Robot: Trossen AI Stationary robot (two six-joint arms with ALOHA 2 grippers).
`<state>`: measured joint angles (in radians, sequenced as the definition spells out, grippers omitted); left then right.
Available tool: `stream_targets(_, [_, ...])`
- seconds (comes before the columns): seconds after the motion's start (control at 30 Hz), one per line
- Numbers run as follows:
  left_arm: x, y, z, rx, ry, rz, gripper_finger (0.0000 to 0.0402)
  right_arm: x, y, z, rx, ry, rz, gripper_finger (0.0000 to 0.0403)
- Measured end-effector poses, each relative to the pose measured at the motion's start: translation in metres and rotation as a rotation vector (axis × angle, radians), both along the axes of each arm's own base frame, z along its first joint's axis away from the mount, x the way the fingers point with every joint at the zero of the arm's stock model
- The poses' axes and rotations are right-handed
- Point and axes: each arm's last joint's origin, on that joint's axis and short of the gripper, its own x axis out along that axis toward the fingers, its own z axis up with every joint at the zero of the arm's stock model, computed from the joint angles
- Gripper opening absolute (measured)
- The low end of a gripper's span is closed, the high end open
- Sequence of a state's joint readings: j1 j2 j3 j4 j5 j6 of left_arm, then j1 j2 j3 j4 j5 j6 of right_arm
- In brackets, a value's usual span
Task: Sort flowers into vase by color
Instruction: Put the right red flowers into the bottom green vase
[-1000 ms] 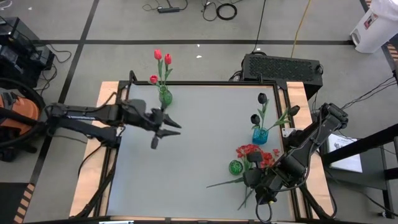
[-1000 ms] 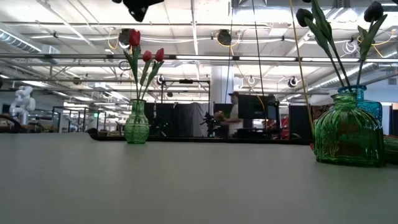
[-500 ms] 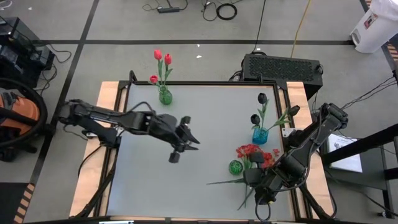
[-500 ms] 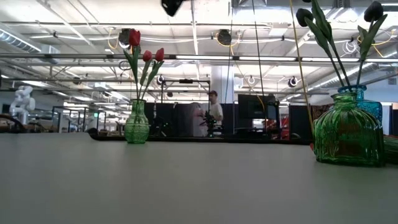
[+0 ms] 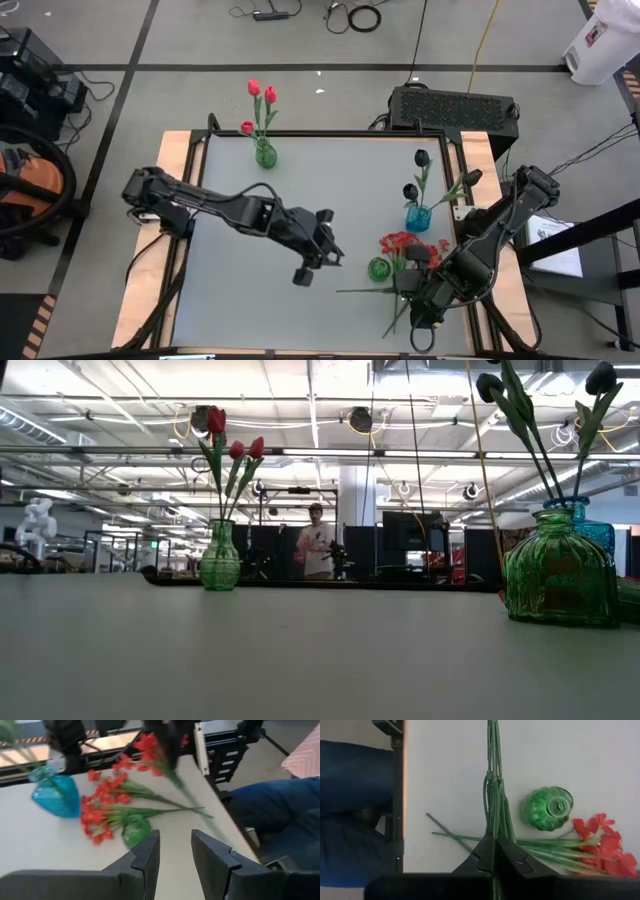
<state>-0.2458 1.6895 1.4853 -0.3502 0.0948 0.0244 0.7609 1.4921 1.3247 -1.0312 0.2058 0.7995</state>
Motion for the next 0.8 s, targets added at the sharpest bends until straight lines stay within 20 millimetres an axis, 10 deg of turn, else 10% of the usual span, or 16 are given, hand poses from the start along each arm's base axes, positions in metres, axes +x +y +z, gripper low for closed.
stream_targets(0.4, [0.026,-0.017,-0.039,-0.016,0.102,0.036,0.0118,-0.001,-0.001,-0.001,-0.013,0.015,-0.004,0.0])
stream_targets(0.8, [0.028,-0.028,-0.034,-0.043,0.02,0.011,0.0118,0.002,-0.005,-0.001,-0.005,0.016,-0.046,0.0])
